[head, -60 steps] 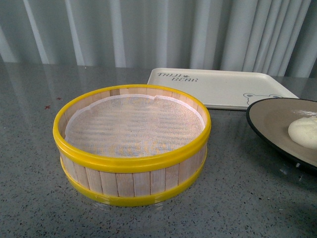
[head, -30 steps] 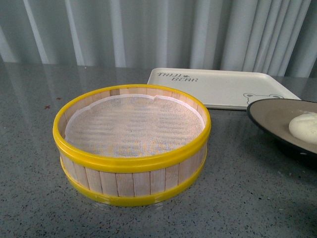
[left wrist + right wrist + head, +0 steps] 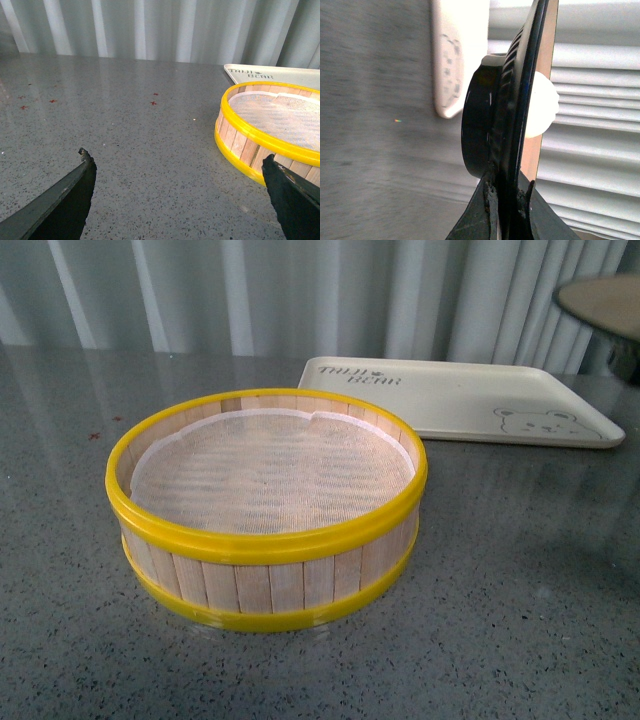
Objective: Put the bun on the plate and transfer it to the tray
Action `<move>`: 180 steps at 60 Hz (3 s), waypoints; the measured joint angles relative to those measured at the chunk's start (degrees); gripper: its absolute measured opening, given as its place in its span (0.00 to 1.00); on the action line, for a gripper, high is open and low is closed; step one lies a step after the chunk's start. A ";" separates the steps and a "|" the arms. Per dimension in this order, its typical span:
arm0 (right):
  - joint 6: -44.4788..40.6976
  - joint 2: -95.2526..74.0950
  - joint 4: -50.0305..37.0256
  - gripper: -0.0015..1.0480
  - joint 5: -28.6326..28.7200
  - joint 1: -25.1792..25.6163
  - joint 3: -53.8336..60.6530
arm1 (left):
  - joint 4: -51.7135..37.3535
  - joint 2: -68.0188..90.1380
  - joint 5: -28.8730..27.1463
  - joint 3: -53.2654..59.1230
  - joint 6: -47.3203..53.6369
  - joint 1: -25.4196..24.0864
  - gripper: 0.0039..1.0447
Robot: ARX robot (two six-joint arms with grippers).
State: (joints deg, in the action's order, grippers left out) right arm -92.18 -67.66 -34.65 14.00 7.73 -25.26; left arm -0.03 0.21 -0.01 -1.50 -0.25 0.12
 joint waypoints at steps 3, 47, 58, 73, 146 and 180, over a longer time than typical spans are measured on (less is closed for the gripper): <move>-0.11 -3.69 -0.48 0.02 -0.31 -0.24 -4.24 | 0.00 0.00 0.00 0.00 0.00 0.00 0.94; -7.02 -37.11 6.95 0.02 1.46 -6.27 -33.46 | 0.00 0.00 0.00 0.00 0.00 0.00 0.94; -6.51 -41.16 5.35 0.02 1.14 -7.45 -36.70 | 0.00 0.00 0.00 0.00 0.00 0.00 0.94; -3.48 -43.58 5.31 0.02 2.60 -8.31 -39.15 | 0.00 0.00 0.00 0.00 0.00 0.00 0.94; 53.24 -11.52 14.67 0.92 -8.37 -5.16 -23.85 | 0.00 0.00 0.00 0.00 0.00 0.00 0.94; 91.14 5.31 -4.46 0.22 -13.94 -7.50 2.40 | 0.00 -0.02 0.00 0.00 0.00 0.00 0.94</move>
State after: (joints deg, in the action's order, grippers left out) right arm -1.04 -62.35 -39.11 0.05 0.23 -22.85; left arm -0.03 0.19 -0.01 -1.50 -0.25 0.12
